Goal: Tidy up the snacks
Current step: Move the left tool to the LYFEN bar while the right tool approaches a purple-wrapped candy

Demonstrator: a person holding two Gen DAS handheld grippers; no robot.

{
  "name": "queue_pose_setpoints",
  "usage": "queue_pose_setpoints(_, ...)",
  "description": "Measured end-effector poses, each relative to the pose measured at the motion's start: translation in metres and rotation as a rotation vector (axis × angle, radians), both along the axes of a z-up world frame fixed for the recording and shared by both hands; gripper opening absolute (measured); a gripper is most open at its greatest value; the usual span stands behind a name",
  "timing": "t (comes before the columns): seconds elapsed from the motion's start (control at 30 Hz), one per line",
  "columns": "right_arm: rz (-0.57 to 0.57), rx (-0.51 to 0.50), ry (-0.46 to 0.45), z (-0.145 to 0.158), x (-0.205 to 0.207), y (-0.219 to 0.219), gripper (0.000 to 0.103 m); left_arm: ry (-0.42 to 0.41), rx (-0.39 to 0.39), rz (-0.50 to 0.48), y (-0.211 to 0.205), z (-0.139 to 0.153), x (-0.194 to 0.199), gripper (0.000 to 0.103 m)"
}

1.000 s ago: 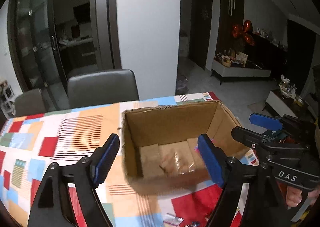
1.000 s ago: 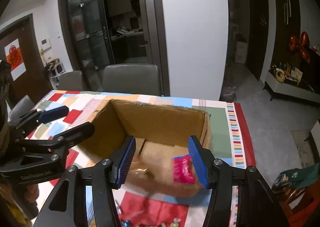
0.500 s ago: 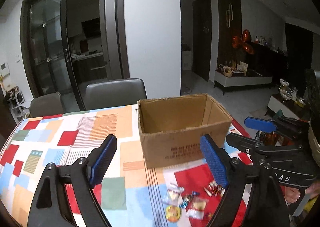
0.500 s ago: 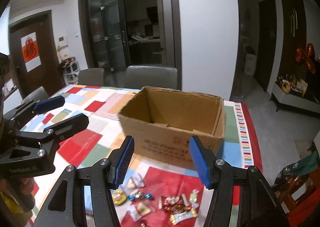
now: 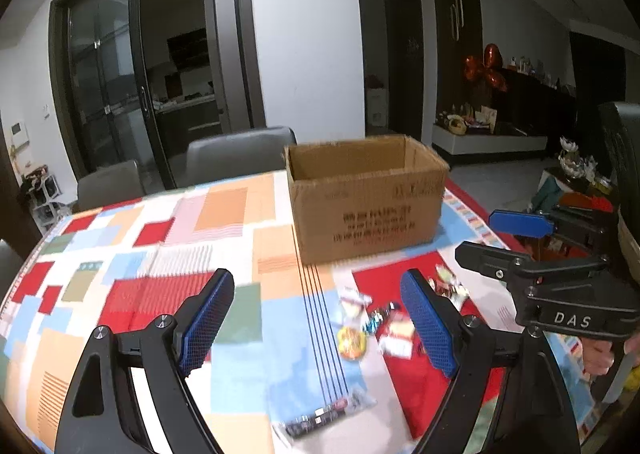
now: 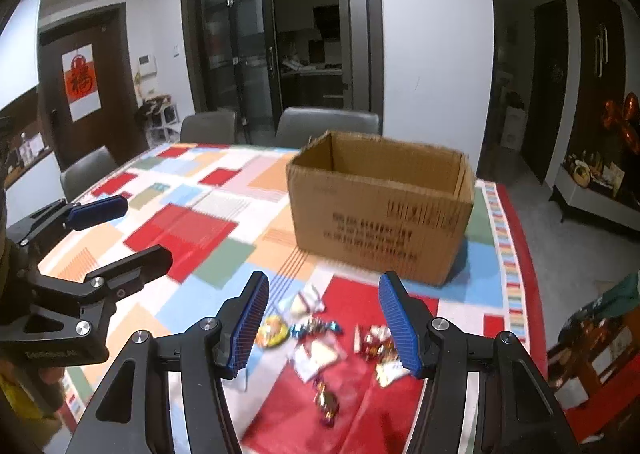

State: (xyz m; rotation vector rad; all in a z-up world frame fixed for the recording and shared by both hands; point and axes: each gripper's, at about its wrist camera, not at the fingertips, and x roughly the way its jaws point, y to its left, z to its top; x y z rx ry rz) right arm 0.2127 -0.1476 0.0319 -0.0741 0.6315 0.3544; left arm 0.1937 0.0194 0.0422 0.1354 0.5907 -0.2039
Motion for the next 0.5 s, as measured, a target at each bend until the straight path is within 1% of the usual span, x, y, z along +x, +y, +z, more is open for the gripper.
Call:
queue_pose_setpoints(0.13, -0.006, 0.002, 0.038, -0.017, -0.011, -0.003, 0.058, 0.050, 0.016, -0.014, -0.003, -0.020, -0.010, 0.085)
queue_pose_setpoints(0.23, -0.011, 0.014, 0.078, -0.030, -0.015, -0.004, 0.058, 0.092, 0.013, -0.023, -0.004, -0.035, -0.014, 0.085)
queue_pose_setpoints(0.5, -0.014, -0.007, 0.182, -0.072, -0.018, -0.003, 0.058, 0.183, 0.043, -0.031, -0.006, -0.073, -0.018, 0.085)
